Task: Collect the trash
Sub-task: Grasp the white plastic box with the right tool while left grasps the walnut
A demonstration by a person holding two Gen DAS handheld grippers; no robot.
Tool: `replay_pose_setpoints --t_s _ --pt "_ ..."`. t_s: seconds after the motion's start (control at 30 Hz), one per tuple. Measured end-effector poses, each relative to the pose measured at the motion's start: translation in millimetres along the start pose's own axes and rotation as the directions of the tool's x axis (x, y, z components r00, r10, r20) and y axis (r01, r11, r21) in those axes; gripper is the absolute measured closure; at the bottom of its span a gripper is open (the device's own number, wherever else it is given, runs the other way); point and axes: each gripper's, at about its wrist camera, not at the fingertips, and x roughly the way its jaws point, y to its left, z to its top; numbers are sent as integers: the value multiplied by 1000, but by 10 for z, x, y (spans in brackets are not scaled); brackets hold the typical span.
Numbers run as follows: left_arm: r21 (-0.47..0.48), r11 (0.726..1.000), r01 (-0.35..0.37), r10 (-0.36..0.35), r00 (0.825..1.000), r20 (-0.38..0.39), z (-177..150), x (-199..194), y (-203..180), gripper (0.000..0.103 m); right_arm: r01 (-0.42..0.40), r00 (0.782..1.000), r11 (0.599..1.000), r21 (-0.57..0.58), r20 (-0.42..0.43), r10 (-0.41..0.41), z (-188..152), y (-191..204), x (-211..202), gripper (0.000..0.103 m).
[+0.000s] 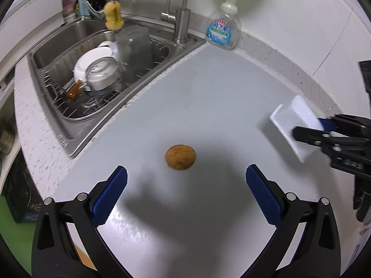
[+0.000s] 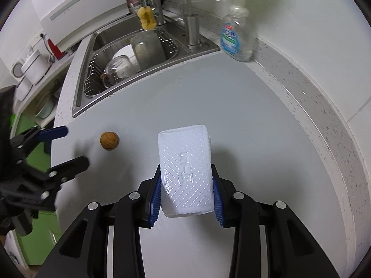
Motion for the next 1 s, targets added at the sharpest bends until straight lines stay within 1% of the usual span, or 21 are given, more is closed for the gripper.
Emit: replay_pose_setpoints --t_s 0.07,0.13,0.17,0.2,0.27,0.47,0.5,0.53,0.57,0.6,0.63,0.73,0.8,1.0 --pt "6 1000 16 -16 1000 -17 39 112 19 3 -1 1000 1000 17 2 1 -29 -57 -21 67" --pt "13 1000 15 -14 1000 -22 60 180 39 3 -2 1000 1000 26 2 2 -48 -86 -29 67" --pt "17 1000 11 -11 1000 -24 65 210 46 5 -2 1000 1000 28 3 2 -59 -98 -31 67" --pt "20 1000 7 -6 1000 -26 71 233 57 15 -2 1000 1000 30 3 2 -70 -109 -30 67" --pt "27 1000 -3 4 999 -45 78 306 69 26 -4 1000 999 33 2 4 -82 -119 -26 67" --pt "69 997 -37 39 999 -32 66 409 46 28 -11 1000 999 33 -2 11 -93 -126 -2 67" --pt "74 996 -41 43 999 -31 62 421 33 38 -11 1000 999 34 -2 11 -95 -127 -1 67" --pt "78 996 -44 47 998 -37 53 446 22 45 -12 1000 999 35 -2 12 -96 -128 -2 66" --pt "85 994 -66 69 997 -29 45 449 7 51 -12 1000 999 35 -1 12 -94 -130 -4 67" --pt "89 993 -71 74 997 -27 46 454 -6 55 -12 1000 999 34 -1 12 -90 -132 -8 66" --pt "88 993 -84 86 996 -25 46 455 -7 57 -12 1000 999 34 0 12 -86 -132 -9 67" --pt "87 992 -88 90 996 -19 45 447 -13 67 -13 1000 999 32 3 13 -89 -124 -20 66" --pt "91 992 -92 94 995 -20 41 441 -26 67 -16 1000 999 30 3 16 -90 -120 -21 66" --pt "83 994 -66 69 997 -40 31 420 -33 67 -19 1000 999 27 7 19 -87 -115 -37 66"
